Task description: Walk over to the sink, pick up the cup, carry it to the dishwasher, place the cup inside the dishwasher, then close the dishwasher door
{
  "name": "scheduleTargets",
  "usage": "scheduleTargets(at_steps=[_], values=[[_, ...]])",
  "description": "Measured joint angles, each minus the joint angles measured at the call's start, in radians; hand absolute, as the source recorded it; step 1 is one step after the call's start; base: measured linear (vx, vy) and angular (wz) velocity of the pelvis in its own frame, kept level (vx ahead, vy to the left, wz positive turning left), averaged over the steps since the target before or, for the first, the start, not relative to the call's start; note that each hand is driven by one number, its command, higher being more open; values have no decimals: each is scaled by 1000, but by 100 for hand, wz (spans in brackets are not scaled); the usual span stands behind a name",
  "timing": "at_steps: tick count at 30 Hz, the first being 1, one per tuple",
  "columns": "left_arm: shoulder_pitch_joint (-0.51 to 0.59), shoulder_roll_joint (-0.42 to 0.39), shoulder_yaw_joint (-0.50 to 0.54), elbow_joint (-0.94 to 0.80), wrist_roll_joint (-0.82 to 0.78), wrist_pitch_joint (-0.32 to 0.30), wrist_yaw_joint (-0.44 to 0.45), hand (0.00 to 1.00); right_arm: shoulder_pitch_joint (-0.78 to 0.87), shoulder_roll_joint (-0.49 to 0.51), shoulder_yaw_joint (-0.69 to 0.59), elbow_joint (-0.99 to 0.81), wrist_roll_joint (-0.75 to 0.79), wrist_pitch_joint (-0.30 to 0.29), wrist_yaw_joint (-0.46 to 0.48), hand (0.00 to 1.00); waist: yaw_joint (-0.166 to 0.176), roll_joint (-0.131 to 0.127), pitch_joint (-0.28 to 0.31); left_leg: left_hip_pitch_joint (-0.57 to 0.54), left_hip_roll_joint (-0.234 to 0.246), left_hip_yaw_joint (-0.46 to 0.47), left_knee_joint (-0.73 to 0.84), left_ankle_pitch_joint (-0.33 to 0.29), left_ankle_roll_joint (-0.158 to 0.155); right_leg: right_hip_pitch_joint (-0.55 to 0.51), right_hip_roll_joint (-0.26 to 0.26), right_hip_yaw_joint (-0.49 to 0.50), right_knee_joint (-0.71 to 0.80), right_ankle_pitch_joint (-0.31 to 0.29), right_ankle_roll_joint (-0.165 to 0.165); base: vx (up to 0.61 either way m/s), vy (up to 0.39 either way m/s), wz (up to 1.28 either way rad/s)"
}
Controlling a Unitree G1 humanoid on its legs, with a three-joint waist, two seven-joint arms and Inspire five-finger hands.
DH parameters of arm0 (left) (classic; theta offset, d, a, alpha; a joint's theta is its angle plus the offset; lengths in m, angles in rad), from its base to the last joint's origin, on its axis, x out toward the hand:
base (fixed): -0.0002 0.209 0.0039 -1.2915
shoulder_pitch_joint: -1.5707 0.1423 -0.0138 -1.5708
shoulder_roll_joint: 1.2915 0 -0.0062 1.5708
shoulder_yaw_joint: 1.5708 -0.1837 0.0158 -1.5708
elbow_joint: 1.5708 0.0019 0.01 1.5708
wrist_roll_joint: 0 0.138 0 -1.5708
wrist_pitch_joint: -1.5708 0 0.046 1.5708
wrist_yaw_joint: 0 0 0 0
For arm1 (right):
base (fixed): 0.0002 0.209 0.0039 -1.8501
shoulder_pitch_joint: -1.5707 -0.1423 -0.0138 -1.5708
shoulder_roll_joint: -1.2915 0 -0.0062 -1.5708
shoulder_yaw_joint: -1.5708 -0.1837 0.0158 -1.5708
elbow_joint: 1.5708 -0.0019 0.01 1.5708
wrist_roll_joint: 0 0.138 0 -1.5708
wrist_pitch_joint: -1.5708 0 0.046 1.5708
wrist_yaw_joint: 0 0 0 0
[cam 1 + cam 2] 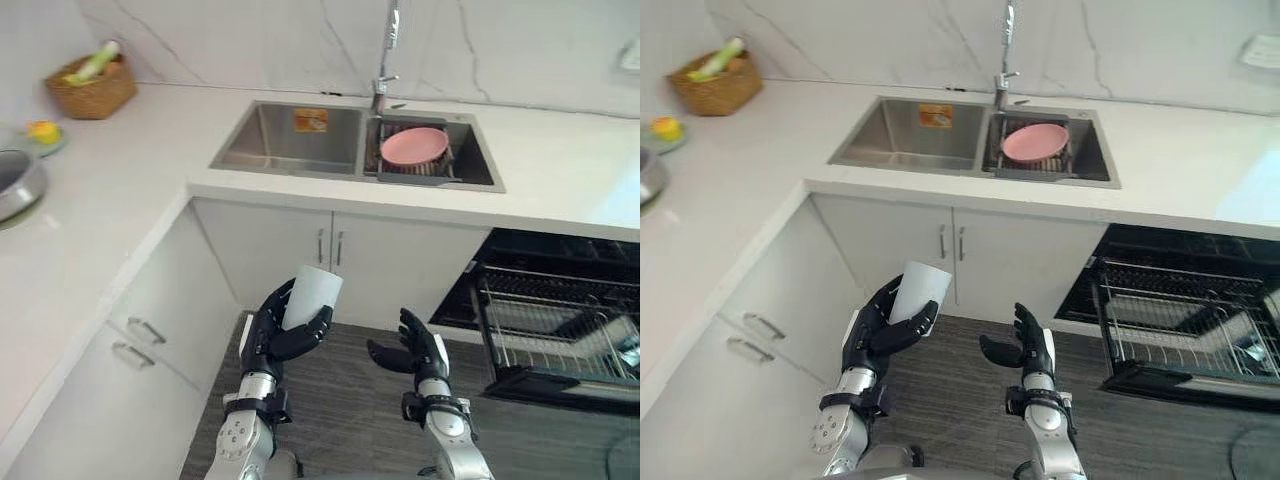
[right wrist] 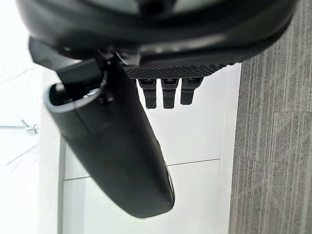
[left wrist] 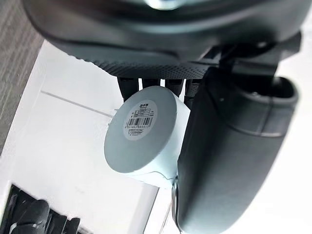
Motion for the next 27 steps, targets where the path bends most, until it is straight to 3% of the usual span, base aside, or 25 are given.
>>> scheduleTargets(at_steps=[1, 2, 3, 4, 7, 8, 9, 10, 11, 14, 17, 18, 19, 21, 22, 24, 25, 26, 27], values=[[-1, 4, 0, 0, 0, 0, 3, 30, -10, 6, 0, 8, -6, 0, 0, 90, -3, -1, 1, 20, -1, 22, -7, -7, 8, -24, -16, -33, 56, -4, 10, 208, 200, -103], [-1, 11, 0, 0, 0, 0, 14, 30, -34, 15, 0, 35, -8, 1, 0, 90, -16, -1, 2, 73, -5, 58, -34, -14, 20, -53, -60, -129, 151, -15, 9, 227, 199, -88], [-5, 10, 4, -1, 1, 0, 21, 30, -50, 19, 0, 51, -11, 1, 0, 90, -16, 3, 0, 125, -3, 89, -67, -16, 23, -77, -102, -228, 212, -33, -22, 177, 134, -84], [-11, 10, 5, -2, 1, -2, 22, 30, -57, 21, 1, 54, -15, 1, -1, 90, -16, 5, -2, 142, 3, 105, -83, -16, 23, -89, -118, -274, 225, -40, -32, 203, 132, -78], [-30, 10, 30, -33, 0, -9, 25, 30, -111, 24, 9, 55, -44, 1, -1, 90, -15, 15, 2, 200, 52, 190, -134, -27, 3, -165, -162, -491, 169, -41, -45, 165, 20, -76], [-31, 10, 37, -35, 0, -9, 27, 30, -116, 24, 11, 55, -47, 1, -2, 90, -16, 14, 2, 210, 58, 202, -137, -29, 1, -171, -163, -520, 137, -35, -48, 239, -60, -78], [-34, 11, 46, -35, 0, -10, 35, 30, -119, 24, 11, 51, -49, 1, -4, 90, -22, 8, -2, 228, 64, 220, -136, -34, -7, -173, -145, -543, 35, 26, -62, 224, -77, -53], [-36, 13, 47, -39, 0, -11, 38, 30, -113, 22, 11, 38, -50, 1, -10, 90, -28, -11, -11, 240, 56, 221, -131, -49, -32, -168, -134, -528, -48, 155, -83, 256, -82, -53], [-45, -4, 40, -25, 1, -12, 40, 30, -106, 2, 8, 20, -58, 0, -15, 90, -35, 31, -5, 262, 85, 214, -125, -84, -64, -153, -101, -516, -52, 176, -77, 217, -43, -39], [-62, -34, 24, -24, 2, -13, 40, 30, -65, -31, -13, -33, -68, 0, -28, 90, -47, 68, -2, 280, 121, 200, -119, -83, -65, -110, -42, -505, -115, 173, -80, 244, -64, -31], [-94, -39, 18, -15, 22, -13, 33, 30, -31, -36, -47, -69, -68, 0, -38, 90, -60, 76, 7, 235, 174, 161, 89, -59, -77, -24, 7, -495, -192, 172, -82, 185, -64, -17], [-97, -38, 21, -10, 22, -14, 33, 30, -21, -40, -48, -86, -66, 0, -41, 90, -59, 80, 10, 209, 191, 155, 187, -24, -74, 8, 17, -481, -216, 172, -82, 186, -26, -36], [-97, -38, 24, 2, 22, -16, 34, 30, -4, -40, -47, -119, -66, -1, -45, 90, -53, 81, 16, 174, 200, 134, 314, 52, -69, 56, 20, -460, -250, 174, -84, 216, -11, -52], [-99, -33, 22, 9, 22, -17, 35, 30, 1, -37, -50, -155, -65, -6, -50, 90, -41, 78, 21, 108, 183, 71, 384, -16, -84, 85, 14, -433, -280, 175, -83, 197, 27, -42], [-103, -36, 19, 9, 22, -17, 34, 30, -9, -37, -50, -167, -64, -8, -54, 90, -38, 72, 25, 56, 152, 31, 349, -65, -78, 92, 2, -420, -288, 177, -80, 147, 54, -28], [-103, -36, 17, 10, 22, -16, 36, 30, -18, -33, -49, -171, -63, -12, -54, 90, -21, 63, 35, 12, 86, -38, 222, -91, -80, 109, -21, -389, -299, 180, -74, 168, 117, -45], [-103, -36, 14, 10, 22, -16, 40, 30, -16, -34, -49, -171, -63, -12, -54, 90, -13, 61, 36, -3, 45, -101, 106, -80, -88, 119, -31, -371, -301, 180, -65, 179, 219, -60], [-103, -37, 15, 7, 22, -17, 46, 30, -15, -36, -47, -172, -63, -13, -54, 90, -11, 85, 31, 2, 30, -154, -37, 20, -90, 130, -22, -349, -299, 173, -39, 182, 258, -63], [-104, -34, 12, 8, 22, -18, 54, 30, -15, -34, -45, -163, -62, -14, -53, 90, -8, 89, 37, 18, 32, -148, -37, 82, -71, 146, -14, -322, -298, 162, -19, 161, 210, -51]])
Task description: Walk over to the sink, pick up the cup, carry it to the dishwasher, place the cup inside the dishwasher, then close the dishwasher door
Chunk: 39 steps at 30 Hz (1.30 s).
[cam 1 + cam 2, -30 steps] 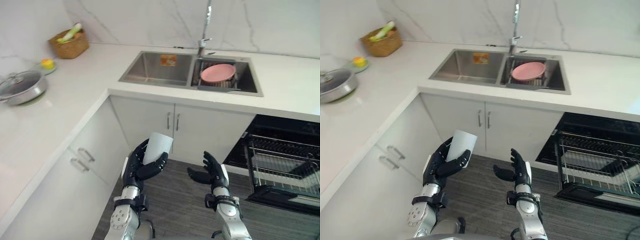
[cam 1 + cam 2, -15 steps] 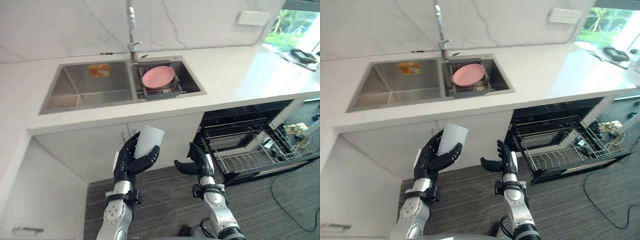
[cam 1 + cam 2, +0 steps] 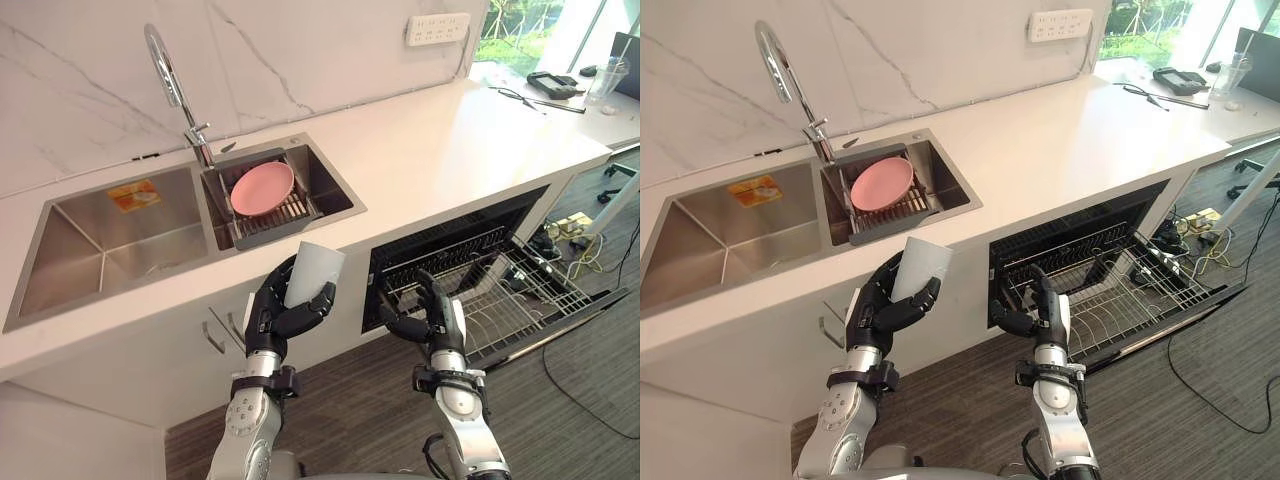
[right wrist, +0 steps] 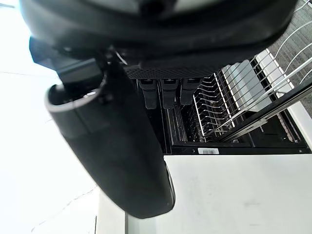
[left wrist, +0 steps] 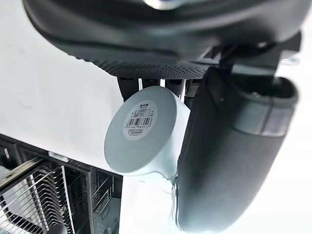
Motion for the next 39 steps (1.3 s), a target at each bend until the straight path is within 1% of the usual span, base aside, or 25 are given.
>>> scheduleTargets(at_steps=[1, 2, 3, 4, 8, 13, 16, 20, 21, 25, 30, 35, 39], values=[[2, 12, 0, 0, 0, -1, 7, 30, 8, 11, 2, -1, 5, 1, 0, 90, -3, -15, -1, 20, -10, 8, -21, -1, 3, 5, -16, 16, -1, 1, 2, 129, 149, -28], [0, 18, 2, 0, 0, -1, 9, 30, 9, 19, 3, -1, 6, 1, 1, 90, -9, -24, -2, 24, -20, 11, -32, 2, 9, 4, -26, 22, -2, 0, 3, 119, 172, -12], [-3, 27, -2, -3, 0, -3, 5, 30, 9, 30, 2, -2, 17, 1, 3, 90, -14, -39, -4, 37, -40, 29, -66, 12, 25, -6, -51, 43, -1, 0, 3, 117, 194, -16], [-3, 32, -16, -10, 0, -4, 5, 30, 9, 32, -1, -3, 22, 1, 7, 90, -7, -44, -2, 53, -50, 43, -83, 18, 34, -8, -59, 55, -1, 0, 3, 92, 158, -21], [-3, 33, -33, -11, 3, -4, 5, 30, 9, 36, 0, -14, 26, 1, 23, 90, -11, -50, -2, 93, -73, 71, -137, 29, 51, -7, -83, 94, -4, 2, 6, 50, 82, -18], [4, 35, -32, -34, 19, -3, 7, 30, 27, 41, 9, -58, 26, 1, 28, 90, -10, -65, -7, 103, -70, 104, -166, 35, 53, -15, -81, 129, -31, 13, 25, 11, 4, -20], [7, 34, -40, -64, 21, -3, 7, 30, 54, 42, 8, -92, 31, 0, 32, 90, -13, -71, -9, 116, -70, 119, -180, 36, 52, -14, -78, 145, -36, 16, 27, -2, -6, -15], [7, 35, -40, -92, 52, -4, 11, 30, 90, 49, 17, -135, 64, -3, 48, 90, -16, -87, -19, 137, -70, 129, -206, 43, 49, -7, -76, 156, -46, 20, 29, 0, -13, -12], [7, 36, -34, -92, 59, -4, 19, 30, 93, 49, 33, -152, 78, -6, 55, 90, -15, -90, -21, 150, -68, 145, -217, 45, 48, -6, -75, 172, -47, 22, 32, -3, -7, -23], [4, 36, -28, -92, 82, -3, 39, 30, 116, 53, 57, -220, 119, -25, 80, 90, -17, -92, -22, 168, -68, 165, -233, 48, 50, -6, -76, 192, -48, 26, 33, -12, 8, -19], [-1, 43, -14, -92, 129, -3, 57, 30, 123, 55, 87, -265, 204, -47, 115, 90, -32, -107, -33, 186, -70, 180, -252, 53, 52, -5, -76, 206, -50, 31, 32, -10, 12, -9], [-39, 55, -9, -86, 148, -3, 77, 30, 123, 44, 118, -318, 251, -56, 139, 90, -35, -107, -34, 194, -70, 206, -265, 57, 54, -6, -77, 230, -70, 48, 36, -22, 17, -15], [-67, 57, -10, -76, 174, -3, 80, 30, 121, 33, 138, -326, 280, -69, 147, 90, -37, -107, -35, 198, -71, 211, -270, 60, 56, -8, -78, 233, -71, 50, 38, -22, 9, -5]])
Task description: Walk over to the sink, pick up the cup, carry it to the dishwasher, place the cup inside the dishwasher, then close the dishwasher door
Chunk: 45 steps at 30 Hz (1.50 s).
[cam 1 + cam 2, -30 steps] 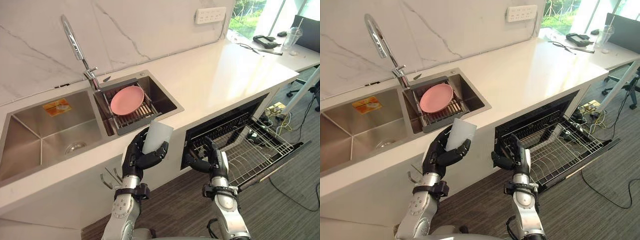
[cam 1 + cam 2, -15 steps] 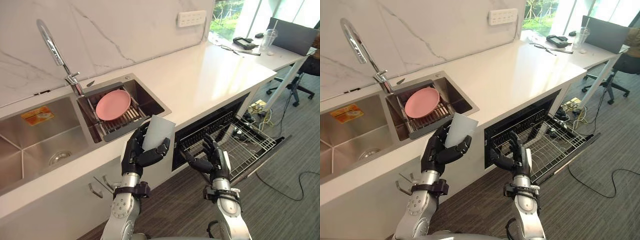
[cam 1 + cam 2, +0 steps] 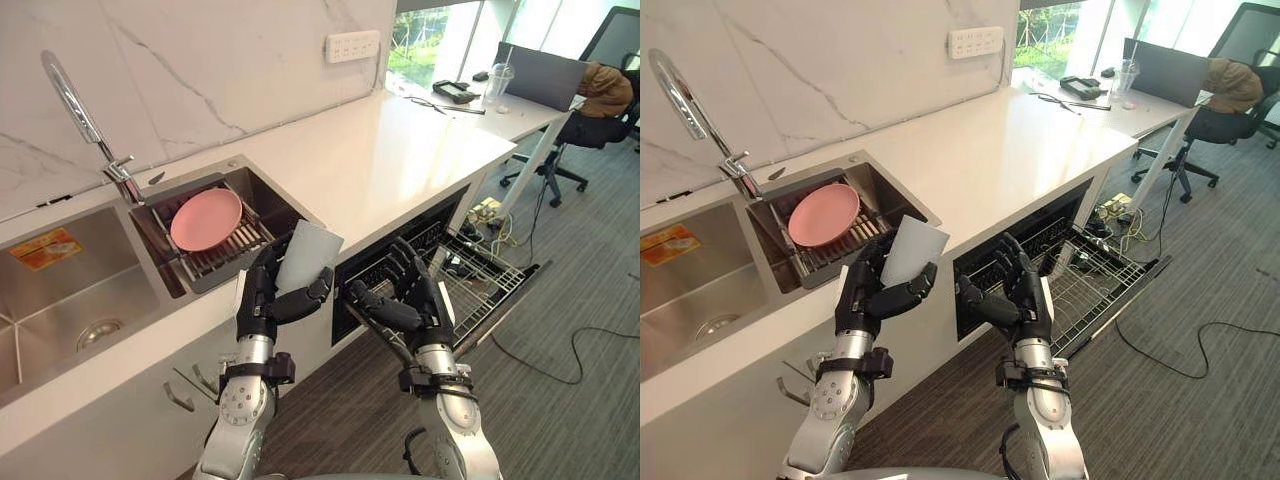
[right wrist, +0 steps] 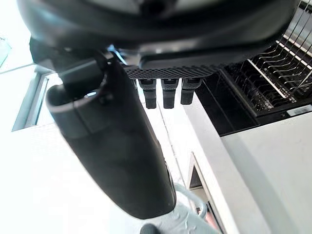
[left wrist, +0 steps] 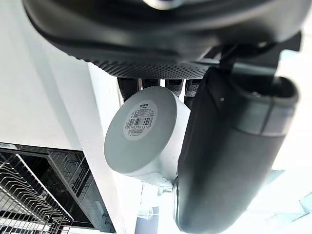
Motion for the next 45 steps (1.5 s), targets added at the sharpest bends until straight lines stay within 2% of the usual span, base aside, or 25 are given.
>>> scheduleTargets(at_steps=[10, 19, 26, 36, 45], values=[[-20, -2, 1, 90, -1, 0, 48, 30, -4, -11, 51, -12, 152, -6, 13, 90, -8, 1, -26, 1, -1, 0, -23, 11, -2, -3, 2, 1, -14, 3, 4, -1, 0, 0], [-32, -5, -21, 128, -3, 1, 47, 30, -32, -10, 91, -29, 307, -33, 14, 90, -14, 1, -31, 3, -8, -10, -54, 33, -1, -8, -1, -8, -15, 6, 4, -12, -1, 4], [-35, -7, -102, 128, -5, 1, 35, 30, -41, -9, 108, -29, 303, -38, 9, 90, -21, 1, -33, 5, -18, -14, -92, 61, 3, -19, -6, -12, -17, 14, 5, -4, 0, 0], [-51, 2, -153, 121, 1, 1, 37, 30, -40, -11, 107, -26, 254, -47, -28, 90, -25, 5, -50, 16, -22, -15, -145, 96, 2, -33, -6, -17, -17, 17, 5, -14, -4, 0], [-96, 23, -209, 111, 85, 1, 41, 30, -39, -27, 116, -5, 242, -53, -50, 90, -28, 6, -60, 28, -25, -19, -173, 115, 2, -33, -6, -20, -18, 17, 5, 0, 0, 0]])
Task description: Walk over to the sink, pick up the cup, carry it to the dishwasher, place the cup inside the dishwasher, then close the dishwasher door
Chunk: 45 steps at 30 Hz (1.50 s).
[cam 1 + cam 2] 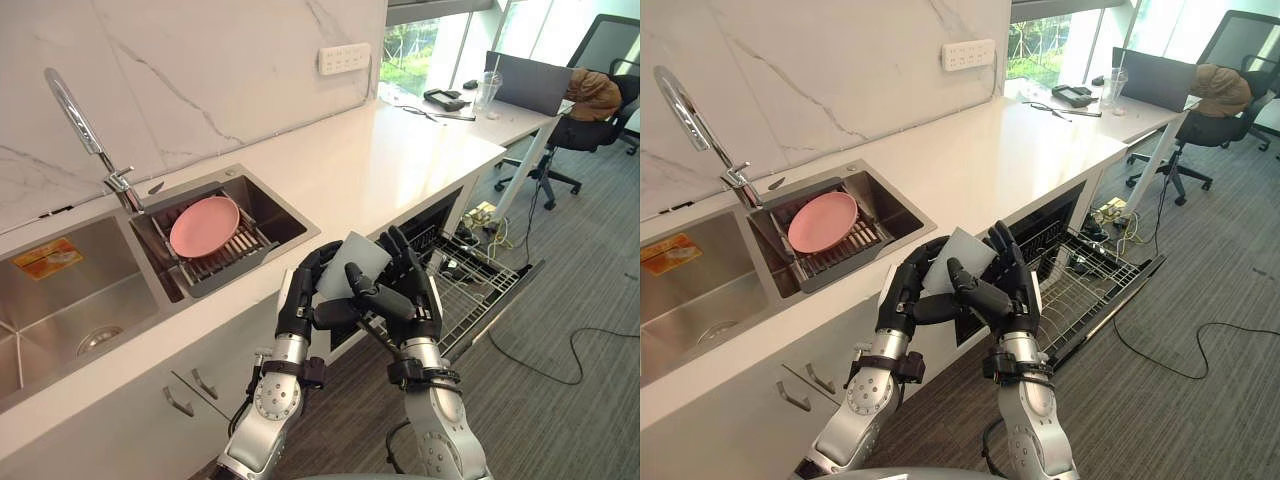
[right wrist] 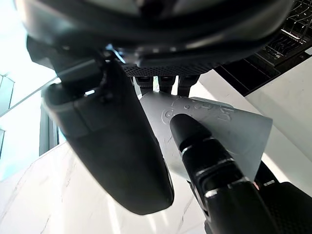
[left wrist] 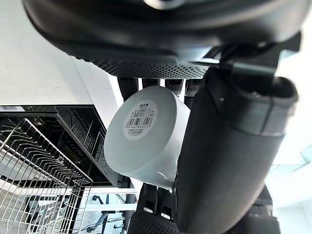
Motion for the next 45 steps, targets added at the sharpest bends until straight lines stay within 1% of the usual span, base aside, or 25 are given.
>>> scheduleTargets(at_steps=[2, 10, 15, 18, 19, 24, 27, 30, 38, 39, 45], values=[[-10, 0, -10, 0, 24, 0, 10, 30, 1, -2, 1, 0, 1, 0, -5, 90, 0, 0, 0, 2, -1, -4, -9, 5, -1, -2, 0, -3, -2, 0, 0, -34, -13, 4], [-11, 1, -25, 0, 33, 0, 26, 30, 1, -11, 17, 0, 11, -7, -28, 90, 0, -1, -4, 2, -1, -10, -13, 8, -2, 0, 0, -10, -8, 0, 0, -3, -5, 1], [-14, 1, -41, 0, 33, 1, 43, 30, 1, -18, 22, 0, 56, -10, -35, 90, 0, -1, -28, 2, -1, -14, -17, 9, -2, 3, 1, -14, -12, 0, 0, 0, 0, 0], [-17, 2, -46, 0, 33, 1, 47, 30, 1, -19, 30, 0, 74, -18, -47, 90, 0, -2, -28, 3, -1, -16, -19, 12, -2, 4, 1, -14, -12, 0, 0, -6, -4, 1], [-17, 3, -49, 0, 32, 1, 50, 30, 1, -19, 36, 0, 89, -21, -54, 30, 0, -2, -29, 3, -1, -17, -23, 15, -3, 4, 1, -15, -12, 0, 0, -31, -15, 4], [-18, 6, -57, 0, 12, -1, 61, 30, -1, -19, 39, 1, 104, -22, -86, 30, 3, -4, -30, 8, -1, -22, -40, 28, -3, 2, 2, -18, -12, 0, 0, -19, -11, 2], [-18, 15, -77, 0, -6, -12, 61, 30, -7, -20, 21, 2, 128, -26, -116, 30, 5, -9, -33, 8, -2, -22, -41, 28, -3, 2, 2, -18, -12, 0, 0, 0, 0, 0], [-19, 22, -80, 0, -14, -13, 61, 30, -10, -31, 16, 1, 143, -38, -116, 30, 3, -14, -36, 8, -1, -22, -42, 28, -3, 2, 2, -18, -12, 0, 0, 0, 0, 0], [-31, 31, -81, 1, -24, -18, 63, 30, -27, -30, 17, 1, 162, -38, -116, 30, 5, -19, -37, 4, -2, -24, -42, 28, -3, 3, 2, -19, -11, 0, 1, 0, 0, 0], [-31, 31, -81, 1, -24, -19, 64, 90, -28, -30, 17, 1, 162, -38, -116, 30, 5, -19, -36, 4, -2, -24, -42, 28, -3, 3, 2, -19, -11, 1, 1, 0, 0, 0], [-29, 33, -91, 1, -24, -19, 63, 90, -53, -24, 16, 0, 159, -38, -113, 30, 4, -21, -35, 4, -1, -24, -42, 28, -3, 3, 2, -19, -10, 0, 1, 0, 0, 0]])
